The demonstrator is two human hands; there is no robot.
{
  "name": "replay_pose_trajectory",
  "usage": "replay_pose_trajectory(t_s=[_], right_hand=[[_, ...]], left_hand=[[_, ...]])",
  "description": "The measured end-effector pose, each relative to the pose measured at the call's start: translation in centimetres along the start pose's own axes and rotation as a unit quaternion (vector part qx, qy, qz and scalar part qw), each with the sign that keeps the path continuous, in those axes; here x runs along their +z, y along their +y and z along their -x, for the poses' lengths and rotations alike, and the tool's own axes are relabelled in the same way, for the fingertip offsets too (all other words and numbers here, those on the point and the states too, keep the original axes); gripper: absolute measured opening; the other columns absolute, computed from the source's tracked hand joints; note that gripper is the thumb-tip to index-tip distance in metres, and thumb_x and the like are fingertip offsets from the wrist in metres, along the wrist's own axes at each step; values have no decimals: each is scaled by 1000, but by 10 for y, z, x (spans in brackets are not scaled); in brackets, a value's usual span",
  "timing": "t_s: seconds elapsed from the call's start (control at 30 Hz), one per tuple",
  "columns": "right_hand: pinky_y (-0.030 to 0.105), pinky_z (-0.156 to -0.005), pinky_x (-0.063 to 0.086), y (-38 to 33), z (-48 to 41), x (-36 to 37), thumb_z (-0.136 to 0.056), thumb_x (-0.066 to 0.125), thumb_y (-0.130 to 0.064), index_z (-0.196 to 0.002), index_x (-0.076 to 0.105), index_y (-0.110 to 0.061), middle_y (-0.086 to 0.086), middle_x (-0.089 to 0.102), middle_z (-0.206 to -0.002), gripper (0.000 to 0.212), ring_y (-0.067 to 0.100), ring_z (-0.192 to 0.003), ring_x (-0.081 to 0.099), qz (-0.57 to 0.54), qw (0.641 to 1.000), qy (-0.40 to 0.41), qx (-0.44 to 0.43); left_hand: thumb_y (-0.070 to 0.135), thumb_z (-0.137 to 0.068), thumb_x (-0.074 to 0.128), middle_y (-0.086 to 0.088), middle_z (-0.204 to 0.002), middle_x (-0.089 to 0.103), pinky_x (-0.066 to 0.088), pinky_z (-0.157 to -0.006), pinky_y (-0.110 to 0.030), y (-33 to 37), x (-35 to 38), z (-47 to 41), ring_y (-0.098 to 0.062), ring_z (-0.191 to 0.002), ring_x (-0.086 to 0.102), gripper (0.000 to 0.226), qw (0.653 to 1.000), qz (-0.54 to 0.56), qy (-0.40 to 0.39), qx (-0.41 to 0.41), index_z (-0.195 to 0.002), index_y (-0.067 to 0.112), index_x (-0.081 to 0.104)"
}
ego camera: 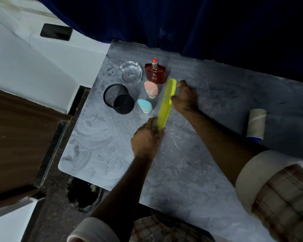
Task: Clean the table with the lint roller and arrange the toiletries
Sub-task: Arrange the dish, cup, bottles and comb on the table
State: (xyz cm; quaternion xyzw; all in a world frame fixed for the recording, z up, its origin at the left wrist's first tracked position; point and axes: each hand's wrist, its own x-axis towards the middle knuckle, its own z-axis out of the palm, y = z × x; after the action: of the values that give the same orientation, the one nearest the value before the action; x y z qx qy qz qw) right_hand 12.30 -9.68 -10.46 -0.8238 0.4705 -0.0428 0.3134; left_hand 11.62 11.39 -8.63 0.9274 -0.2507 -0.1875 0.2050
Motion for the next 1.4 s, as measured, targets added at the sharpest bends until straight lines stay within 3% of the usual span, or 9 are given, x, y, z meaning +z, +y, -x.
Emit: replay_pose_trajectory(t_s=[0.2, 0.4, 0.47, 0.6, 0.67, 0.93, 1.17, 1.33, 1.4], right_hand=[[43, -84, 59, -6, 22, -31, -84, 70, -30, -122, 52, -18, 12, 73, -101, 44, 32, -94, 70, -82, 997, 10, 12], [24, -77, 54, 55, 122, -114, -88, 69, -26, -106, 63, -19, -4, 71, -83, 21, 10, -76, 66, -92, 986, 137, -10], [20, -77, 54, 92, 150, -132, -87, 69, -23, -101, 63, -20, -5, 69, -83, 15, 7, -75, 63, -77, 984, 160, 31], [40, -78, 60, 157, 181, -153, -83, 66, -36, -101, 62, -25, 2, 72, -92, 21, 23, -82, 71, -64, 974, 179, 122], [31, -75, 55, 176, 188, -157, -82, 70, -38, -97, 63, -22, 4, 71, -91, 24, 26, -83, 70, -26, 972, 177, 152], [34, -74, 53, 203, 180, -138, -88, 66, -46, -96, 71, -9, 13, 75, -92, 39, 31, -86, 72, -3, 981, 109, 158], [35, -72, 60, 157, 162, -120, -86, 77, -30, -88, 74, -10, 13, 76, -81, 20, 17, -71, 68, -163, 976, 87, 119], [50, -64, 62, 91, 130, -69, -78, 68, -54, -89, 71, -22, 0, 76, -74, 35, 20, -67, 74, -241, 967, 2, 77], [50, -68, 62, 59, 118, -55, -79, 66, -55, -87, 68, -24, 0, 74, -74, 32, 22, -70, 74, -234, 969, -22, 70]], left_hand=[[63, -96, 59, 7, -105, 74, 59, -76, -38, 3, -1, 1, -26, -97, 72, 50, 1000, 7, -6, -5, -141, 46, 48], [66, -93, 59, 6, -105, 80, 59, -82, -37, 28, 3, 24, -29, -100, 75, 43, 996, 79, 14, 27, -126, 39, 63], [63, -91, 49, 13, -108, 80, 59, -85, -30, 46, 14, 35, -18, -100, 77, 44, 988, 129, -29, 83, -119, 37, 70], [55, -88, 61, 13, -97, 80, 63, -83, -33, 96, 56, 56, -10, -90, 77, 35, 955, 190, -188, 132, -118, 38, 68], [49, -87, 66, 11, -99, 80, 62, -88, -34, 120, 76, 65, -10, -93, 77, 35, 940, 192, -236, 156, -120, 37, 68], [23, -93, 75, -1, -123, 80, 58, -103, -38, 167, 104, 71, -18, -112, 75, 44, 915, 189, -322, 154, -136, 17, 70], [48, -86, 59, -2, -127, 75, 59, -102, -35, 138, 73, 60, -20, -114, 73, 56, 936, 237, -227, 132, -135, 23, 71], [12, -97, 66, 9, -122, 76, 62, -96, -41, 75, 36, 32, -14, -110, 74, 37, 951, 277, -92, 101, -130, 28, 72], [16, -96, 67, 7, -125, 76, 62, -96, -42, 54, 23, 19, -15, -112, 74, 40, 960, 253, -80, 87, -133, 29, 70]])
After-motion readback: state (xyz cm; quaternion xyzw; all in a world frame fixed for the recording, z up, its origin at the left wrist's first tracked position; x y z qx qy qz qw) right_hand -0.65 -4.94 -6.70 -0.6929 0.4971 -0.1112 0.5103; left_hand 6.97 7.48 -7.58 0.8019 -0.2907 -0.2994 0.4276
